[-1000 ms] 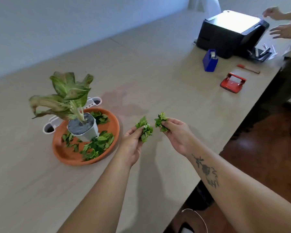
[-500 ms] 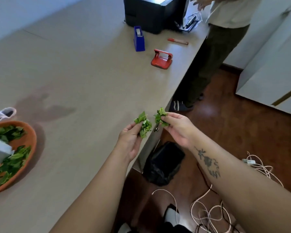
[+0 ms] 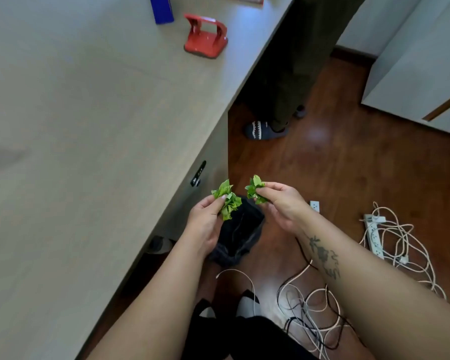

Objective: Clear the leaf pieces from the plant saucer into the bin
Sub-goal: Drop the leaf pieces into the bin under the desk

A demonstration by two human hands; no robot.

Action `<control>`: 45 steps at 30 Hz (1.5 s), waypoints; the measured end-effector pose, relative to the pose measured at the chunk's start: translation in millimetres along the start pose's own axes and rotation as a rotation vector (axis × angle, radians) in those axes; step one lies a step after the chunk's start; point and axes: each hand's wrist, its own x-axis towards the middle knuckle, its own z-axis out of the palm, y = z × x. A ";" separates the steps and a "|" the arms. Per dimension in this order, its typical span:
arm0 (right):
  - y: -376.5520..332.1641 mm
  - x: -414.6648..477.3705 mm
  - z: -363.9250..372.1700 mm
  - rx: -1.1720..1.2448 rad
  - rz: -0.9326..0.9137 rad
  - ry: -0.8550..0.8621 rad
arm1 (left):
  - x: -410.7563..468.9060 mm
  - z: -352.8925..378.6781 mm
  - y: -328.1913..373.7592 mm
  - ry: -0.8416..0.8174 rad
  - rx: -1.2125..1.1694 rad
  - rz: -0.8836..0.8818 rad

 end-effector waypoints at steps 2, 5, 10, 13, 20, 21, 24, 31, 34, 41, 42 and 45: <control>20.3 26.8 -10.6 -0.018 0.018 0.014 | 24.6 -6.8 -18.0 0.056 0.039 -0.006; 54.0 58.7 -22.6 -0.052 0.033 0.019 | 57.5 -22.4 -45.6 0.117 0.081 -0.011; 112.0 116.4 -37.4 -0.184 0.058 0.085 | 116.7 -50.4 -88.7 0.146 0.161 -0.040; 143.4 146.4 -42.5 -0.277 0.072 0.128 | 147.3 -68.9 -110.7 0.168 0.225 -0.082; 199.3 193.4 -57.9 -0.412 0.128 0.084 | 204.7 -107.8 -155.3 0.164 0.440 -0.159; 203.7 197.5 -58.7 -0.399 0.138 0.075 | 208.5 -109.7 -158.1 0.146 0.463 -0.159; 210.7 204.2 -60.8 -0.420 0.123 0.080 | 215.6 -113.9 -163.4 0.115 0.551 -0.155; 202.4 187.0 -61.4 -0.659 -0.076 0.216 | 197.5 -108.3 -155.6 0.160 0.578 -0.043; 175.6 153.0 -55.6 -0.696 -0.106 0.254 | 164.7 -97.4 -134.2 0.163 0.608 -0.014; 80.7 54.7 -23.0 -0.766 -0.174 0.273 | 63.3 -45.9 -55.1 0.113 0.610 0.092; 63.4 38.9 -15.4 -0.747 -0.198 0.254 | 46.9 -37.1 -40.0 0.104 0.616 0.117; 16.3 2.8 7.6 -0.718 -0.285 0.191 | 7.7 -16.1 1.7 0.083 0.643 0.198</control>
